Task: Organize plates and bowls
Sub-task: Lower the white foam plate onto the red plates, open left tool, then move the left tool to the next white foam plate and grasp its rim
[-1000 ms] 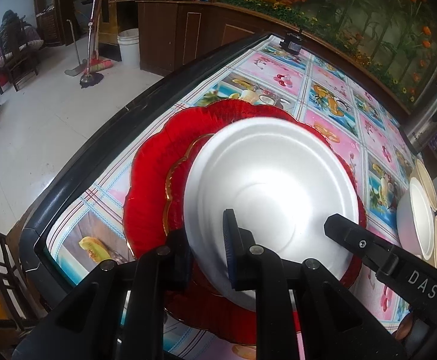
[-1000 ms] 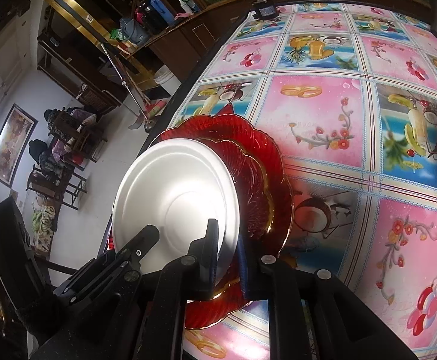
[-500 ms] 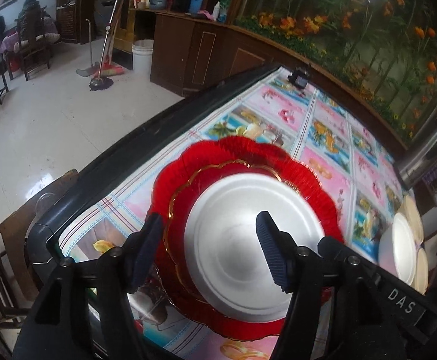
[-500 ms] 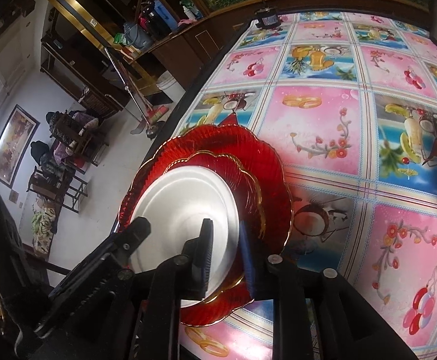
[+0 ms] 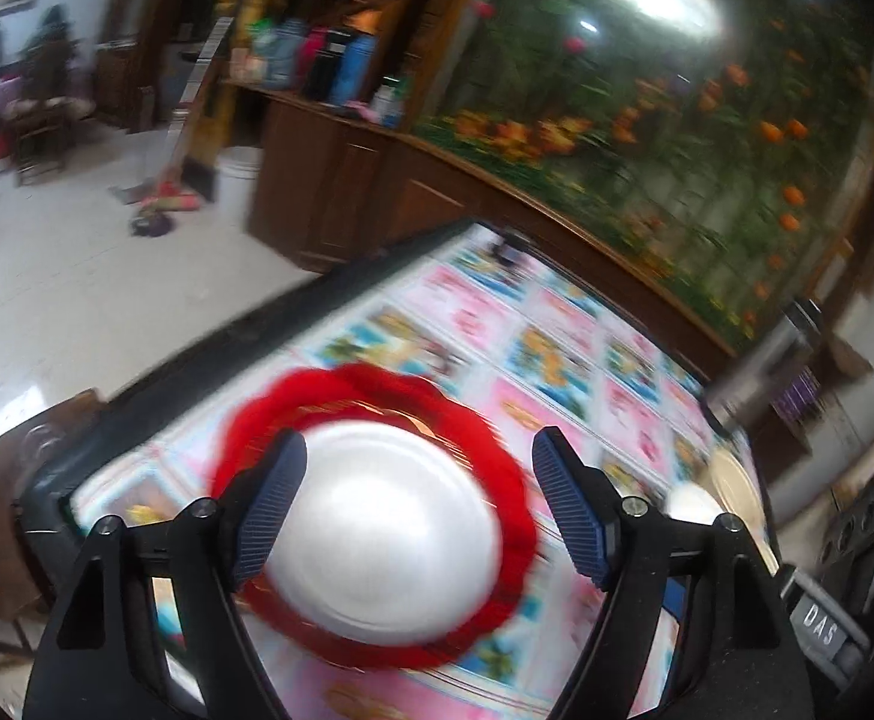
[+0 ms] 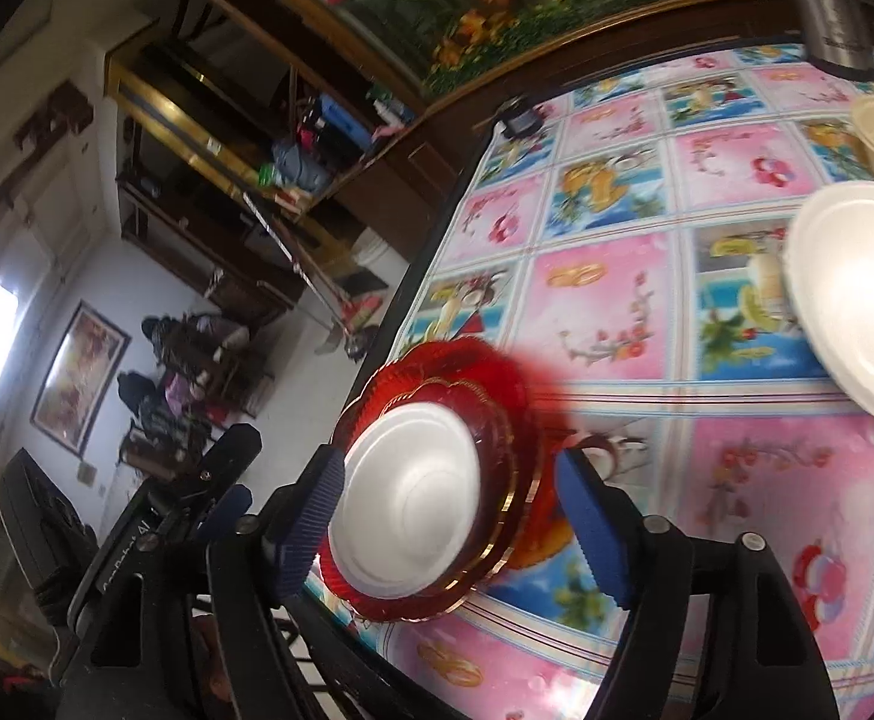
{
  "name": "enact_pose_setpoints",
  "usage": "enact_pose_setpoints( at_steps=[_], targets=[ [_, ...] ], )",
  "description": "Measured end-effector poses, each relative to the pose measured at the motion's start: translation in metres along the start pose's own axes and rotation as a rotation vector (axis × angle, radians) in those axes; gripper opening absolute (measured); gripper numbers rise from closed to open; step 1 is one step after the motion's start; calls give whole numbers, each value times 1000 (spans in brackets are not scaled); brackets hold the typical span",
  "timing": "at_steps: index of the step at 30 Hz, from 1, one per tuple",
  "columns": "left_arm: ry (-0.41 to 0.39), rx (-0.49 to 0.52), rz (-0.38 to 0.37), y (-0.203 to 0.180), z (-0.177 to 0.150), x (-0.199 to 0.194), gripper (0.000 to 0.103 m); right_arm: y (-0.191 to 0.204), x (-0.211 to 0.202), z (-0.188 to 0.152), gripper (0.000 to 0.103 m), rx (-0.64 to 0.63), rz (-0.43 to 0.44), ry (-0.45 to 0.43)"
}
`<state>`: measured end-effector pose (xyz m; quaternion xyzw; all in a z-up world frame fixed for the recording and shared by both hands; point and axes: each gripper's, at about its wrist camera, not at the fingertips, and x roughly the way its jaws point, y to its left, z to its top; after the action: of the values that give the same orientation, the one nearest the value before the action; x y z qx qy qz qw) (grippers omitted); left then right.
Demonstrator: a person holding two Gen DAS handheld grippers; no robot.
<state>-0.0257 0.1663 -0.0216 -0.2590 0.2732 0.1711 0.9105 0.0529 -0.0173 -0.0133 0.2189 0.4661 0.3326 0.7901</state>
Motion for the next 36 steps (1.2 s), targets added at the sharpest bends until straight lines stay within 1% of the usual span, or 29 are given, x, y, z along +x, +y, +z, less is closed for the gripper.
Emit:
enact_pose_setpoints(
  at_steps=[4, 7, 11, 15, 18, 20, 27, 31, 36],
  targets=[
    [84, 98, -92, -36, -12, 11, 78, -29, -30, -1, 79, 60, -21, -45],
    [177, 163, -158, -66, -23, 26, 78, -56, -58, -4, 80, 114, -41, -86],
    [261, 252, -200, -103, -39, 40, 78, -91, -93, -7, 80, 179, -88, -146],
    [331, 277, -232, -129, -52, 54, 78, -134, -121, -5, 81, 292, -140, -203],
    [362, 295, -230, -146, -59, 66, 78, -162, -131, 0, 81, 372, -156, -223],
    [370, 314, -213, -156, -64, 75, 78, -177, -130, 5, 81, 407, -158, -224],
    [399, 357, -192, -187, -75, 102, 78, -195, -121, 23, 81, 423, -181, -217],
    [400, 380, -174, -200, -80, 114, 78, -200, -115, 34, 81, 416, -197, -213],
    [390, 415, -143, -209, -86, 124, 78, -206, -100, 43, 78, 398, -236, -177]
  ],
)
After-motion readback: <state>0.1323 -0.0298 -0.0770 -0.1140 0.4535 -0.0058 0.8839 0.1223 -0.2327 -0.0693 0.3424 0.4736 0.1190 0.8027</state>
